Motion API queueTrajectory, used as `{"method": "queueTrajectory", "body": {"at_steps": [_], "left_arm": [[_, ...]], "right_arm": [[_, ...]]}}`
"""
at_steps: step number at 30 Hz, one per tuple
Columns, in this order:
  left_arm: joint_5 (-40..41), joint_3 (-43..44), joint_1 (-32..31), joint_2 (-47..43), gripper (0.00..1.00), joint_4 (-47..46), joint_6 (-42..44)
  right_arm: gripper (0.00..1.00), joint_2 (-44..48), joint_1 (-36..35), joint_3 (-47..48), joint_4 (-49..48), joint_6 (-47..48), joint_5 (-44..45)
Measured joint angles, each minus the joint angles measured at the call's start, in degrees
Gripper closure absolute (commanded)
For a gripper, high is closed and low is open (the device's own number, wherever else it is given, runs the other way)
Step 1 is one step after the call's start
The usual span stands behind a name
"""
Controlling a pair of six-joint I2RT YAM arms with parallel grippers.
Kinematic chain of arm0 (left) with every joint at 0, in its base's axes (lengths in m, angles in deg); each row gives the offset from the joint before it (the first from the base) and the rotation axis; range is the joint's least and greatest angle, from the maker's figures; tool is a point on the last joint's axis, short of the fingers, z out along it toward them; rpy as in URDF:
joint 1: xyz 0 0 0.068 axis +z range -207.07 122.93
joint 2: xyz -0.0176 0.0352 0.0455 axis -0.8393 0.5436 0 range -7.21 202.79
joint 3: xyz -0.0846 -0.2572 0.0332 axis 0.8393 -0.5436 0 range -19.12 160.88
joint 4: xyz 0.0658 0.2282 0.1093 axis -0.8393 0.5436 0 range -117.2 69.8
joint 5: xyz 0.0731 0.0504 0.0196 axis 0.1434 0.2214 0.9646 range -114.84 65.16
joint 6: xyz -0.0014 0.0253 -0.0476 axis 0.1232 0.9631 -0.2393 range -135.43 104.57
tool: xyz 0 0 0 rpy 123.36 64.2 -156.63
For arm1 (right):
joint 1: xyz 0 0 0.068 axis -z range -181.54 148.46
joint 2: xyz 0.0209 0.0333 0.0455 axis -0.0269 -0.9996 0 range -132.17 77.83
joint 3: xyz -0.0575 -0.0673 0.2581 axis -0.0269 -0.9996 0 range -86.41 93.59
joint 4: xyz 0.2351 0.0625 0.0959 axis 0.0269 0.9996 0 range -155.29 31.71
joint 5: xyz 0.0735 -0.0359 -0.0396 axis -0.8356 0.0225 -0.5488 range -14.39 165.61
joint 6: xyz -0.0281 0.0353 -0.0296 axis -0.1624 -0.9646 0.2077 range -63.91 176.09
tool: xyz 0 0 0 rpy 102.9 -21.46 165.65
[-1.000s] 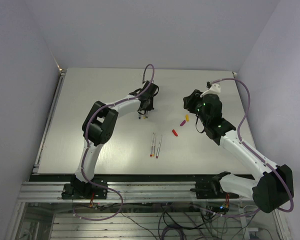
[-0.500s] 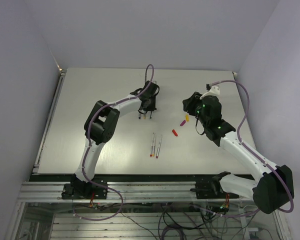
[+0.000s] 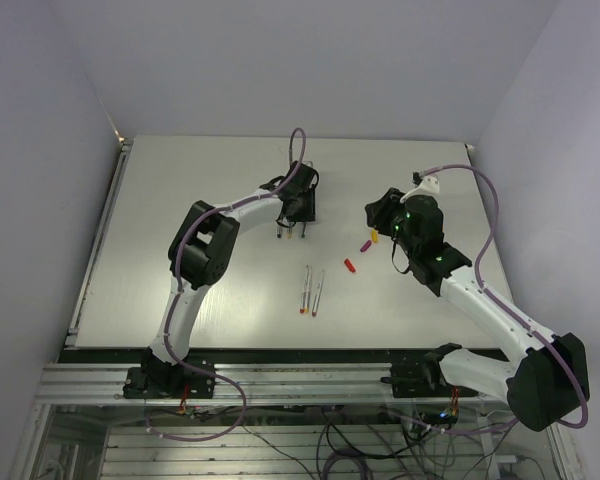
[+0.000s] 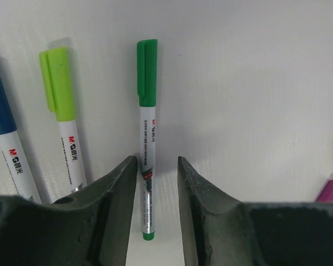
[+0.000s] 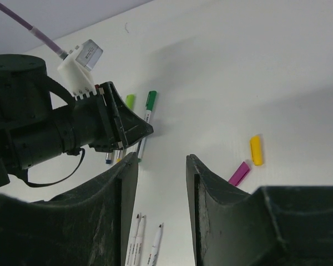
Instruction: Insert the pens into the pen caps
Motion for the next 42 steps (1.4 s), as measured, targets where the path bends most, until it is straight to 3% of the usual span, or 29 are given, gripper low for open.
{"method": "queueTrajectory", "body": {"at_steps": [6,14,16,20,25,34,42], "left_arm": [[0.33,0.0,-0.02,-0.57,0.51,0.22,0.66],[3.63,-0.11,-0.7,-6.58,0.49,1.75,3.06],[4.55,-1.05,-1.16,-9.49,0.49,1.75,3.76],[6.1,-6.12,-2.97,-16.33,0.49,0.92,5.27],[6.86,-18.56,-6.6,-24.52,0.5,-0.7,6.32],[7.5,-40.44,-13.88,-37.97,0.51,-0.02,6.27],[6.01,-46.03,-16.57,-41.31,0.51,-3.04,6.29]], "right_arm": [[0.52,0.0,0.0,0.0,-0.2,0.07,0.57],[0.12,-1.11,0.17,0.0,-0.48,-2.12,2.86],[0.07,-1.44,0.33,0.0,-0.44,-2.91,3.69],[0.15,-1.81,0.72,0.0,-0.33,-3.32,5.31],[0.25,-2.01,0.81,0.0,0.55,-3.04,8.13],[0.29,-1.86,0.87,-3.08,3.41,-2.93,12.02],[0.31,-1.86,0.87,-4.44,4.15,-3.61,12.0]]}}
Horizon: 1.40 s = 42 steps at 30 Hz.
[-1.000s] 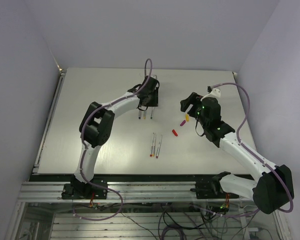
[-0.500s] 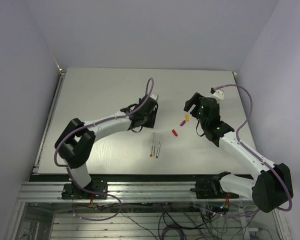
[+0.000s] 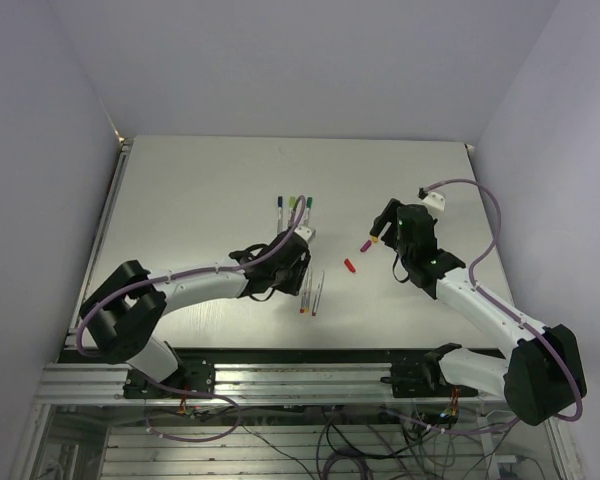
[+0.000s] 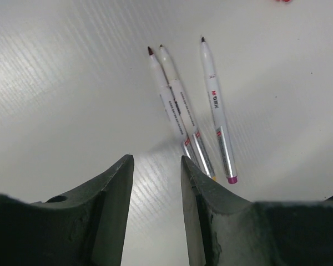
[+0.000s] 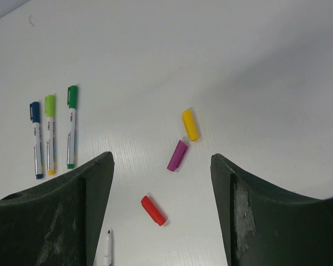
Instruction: Insert the pens into the pen caps
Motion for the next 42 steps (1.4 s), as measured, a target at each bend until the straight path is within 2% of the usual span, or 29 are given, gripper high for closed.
{"method": "queueTrajectory", "body": {"at_steps": [9,35,38,42], "left_arm": [[-1.03,-0.11,-1.97,3.39,0.51,-3.87,0.96],[-1.18,0.17,-2.16,8.74,0.52,-5.62,1.6],[0.0,0.57,-2.25,9.14,0.53,-5.16,1.68],[2.4,1.66,-2.32,9.84,0.61,-3.8,1.6]], "right_arm": [[0.33,0.72,0.0,-0.04,0.92,-1.09,-0.02],[0.33,1.46,0.0,-0.11,1.68,-1.27,0.0],[0.33,1.16,0.0,-0.11,1.66,-1.27,-0.02],[0.33,0.46,0.0,-0.11,1.66,-1.25,-0.04]]}}
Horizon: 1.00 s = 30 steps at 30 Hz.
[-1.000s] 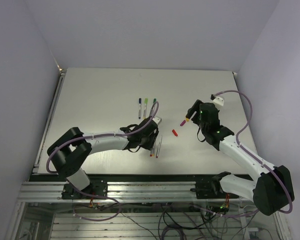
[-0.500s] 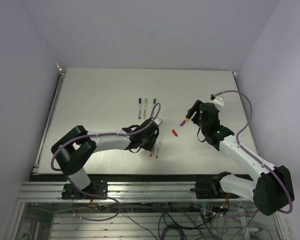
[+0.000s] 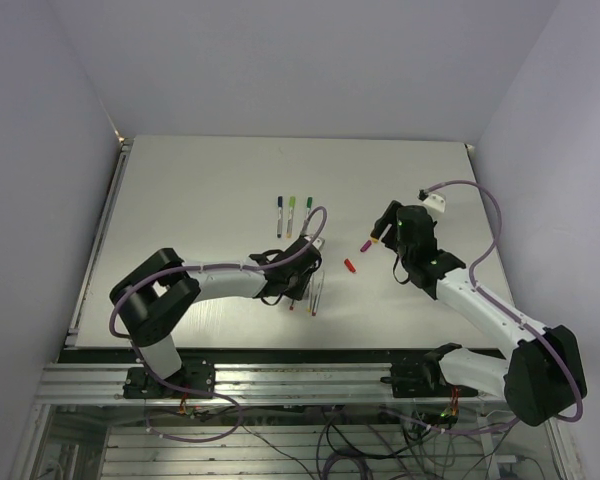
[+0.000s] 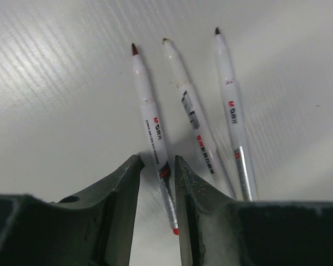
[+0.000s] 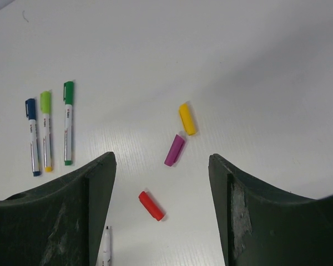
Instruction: Insert the pens into the pen caps
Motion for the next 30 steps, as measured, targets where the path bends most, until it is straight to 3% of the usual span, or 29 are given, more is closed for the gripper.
{"method": "queueTrajectory", "body": {"at_steps": [13,15,18,23,27,30], "left_arm": [[3.91,1.07,0.02,0.07,0.66,5.73,-2.8],[3.89,1.05,0.0,-0.09,0.73,6.32,-3.21],[4.42,1.05,0.02,-0.09,0.92,6.86,-3.76],[4.5,2.29,0.0,0.66,0.93,8.31,-4.22],[4.33,2.32,0.0,0.68,0.93,8.35,-4.24],[4.28,2.54,0.0,0.68,0.93,8.59,-4.22]], "right_arm": [[0.33,-1.66,0.0,0.02,-0.07,0.44,-0.39],[0.33,-1.81,0.0,0.02,-0.09,0.44,-0.44],[0.33,-2.14,0.0,0.02,-0.52,0.44,-0.74],[0.35,-3.32,0.0,0.35,-0.66,0.68,-1.53],[0.44,-4.35,0.0,0.98,-0.37,2.05,-2.38],[0.58,-5.18,0.0,1.6,0.17,3.98,-3.82]]}}
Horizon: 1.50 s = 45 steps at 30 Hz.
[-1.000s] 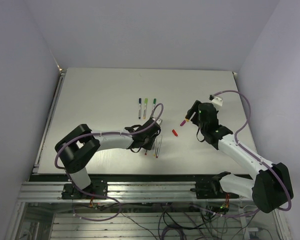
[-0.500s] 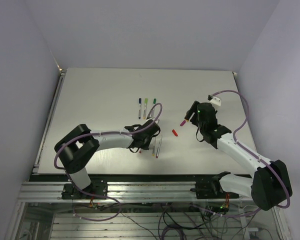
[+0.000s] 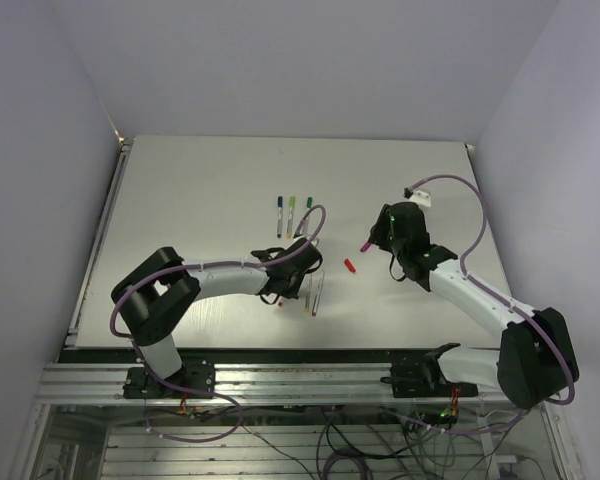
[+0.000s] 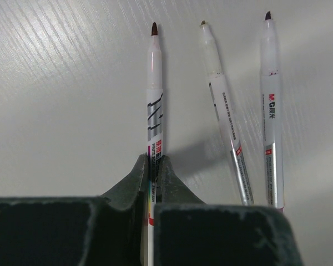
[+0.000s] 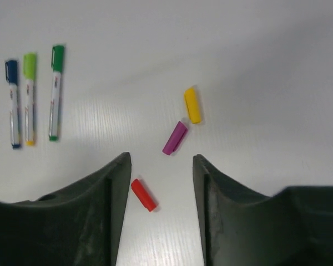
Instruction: Insert the pens into the pen caps
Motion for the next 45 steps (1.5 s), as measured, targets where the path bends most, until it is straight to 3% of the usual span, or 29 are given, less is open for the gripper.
{"method": "queueTrajectory", "body": {"at_steps": [4,21,31,45], "left_arm": [[0.02,0.33,0.0,0.0,0.93,0.42,0.24],[-0.92,5.42,2.82,-6.95,0.93,3.65,2.47],[-4.81,5.42,6.62,-9.42,0.93,1.25,2.38],[-7.76,4.85,8.31,-9.42,0.93,-0.55,2.38]], "right_arm": [[0.69,-2.1,0.0,0.98,1.05,3.69,-4.79],[0.66,-13.22,-0.33,4.96,4.59,11.98,-21.33],[0.64,-17.84,-1.81,7.3,5.9,13.97,-23.28],[0.62,-23.54,-5.9,9.84,9.75,17.11,-18.08]]}}
